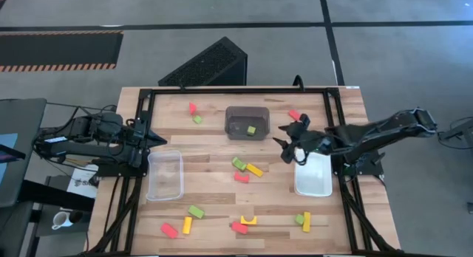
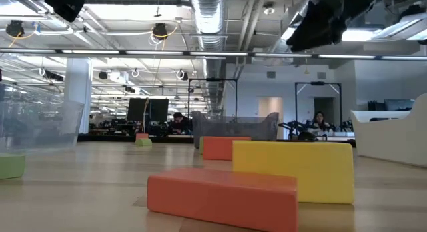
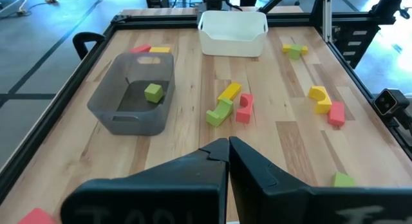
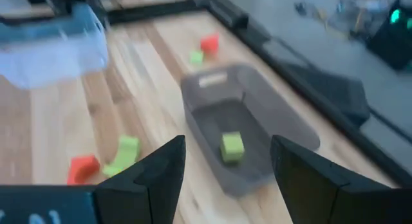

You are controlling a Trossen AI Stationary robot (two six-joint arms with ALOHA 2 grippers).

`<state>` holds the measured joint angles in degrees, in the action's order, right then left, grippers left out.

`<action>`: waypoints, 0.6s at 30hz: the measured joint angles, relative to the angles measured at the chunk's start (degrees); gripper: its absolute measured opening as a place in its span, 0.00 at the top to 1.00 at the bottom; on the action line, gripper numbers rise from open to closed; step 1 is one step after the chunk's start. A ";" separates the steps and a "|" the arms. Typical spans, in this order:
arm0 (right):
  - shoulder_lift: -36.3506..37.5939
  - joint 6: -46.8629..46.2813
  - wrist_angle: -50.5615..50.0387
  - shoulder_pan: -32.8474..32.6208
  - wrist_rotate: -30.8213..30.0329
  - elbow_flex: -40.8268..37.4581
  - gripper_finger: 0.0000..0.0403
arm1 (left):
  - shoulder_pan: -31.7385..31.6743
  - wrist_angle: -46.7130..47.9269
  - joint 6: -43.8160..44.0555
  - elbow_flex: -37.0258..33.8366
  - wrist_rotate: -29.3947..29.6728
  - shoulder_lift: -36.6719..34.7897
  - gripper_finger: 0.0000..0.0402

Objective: Sort & place blocks by color
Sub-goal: Put the orange block into the transparent bin

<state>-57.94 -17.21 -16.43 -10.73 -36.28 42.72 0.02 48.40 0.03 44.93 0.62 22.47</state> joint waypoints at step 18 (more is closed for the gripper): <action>5.11 13.73 7.05 -6.15 -1.13 0.00 0.38 | 0.01 -5.22 2.92 -0.41 3.32 0.26 1.00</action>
<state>-52.83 -3.48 -9.39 -16.88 -37.41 42.72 0.03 43.18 2.95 44.52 3.94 22.73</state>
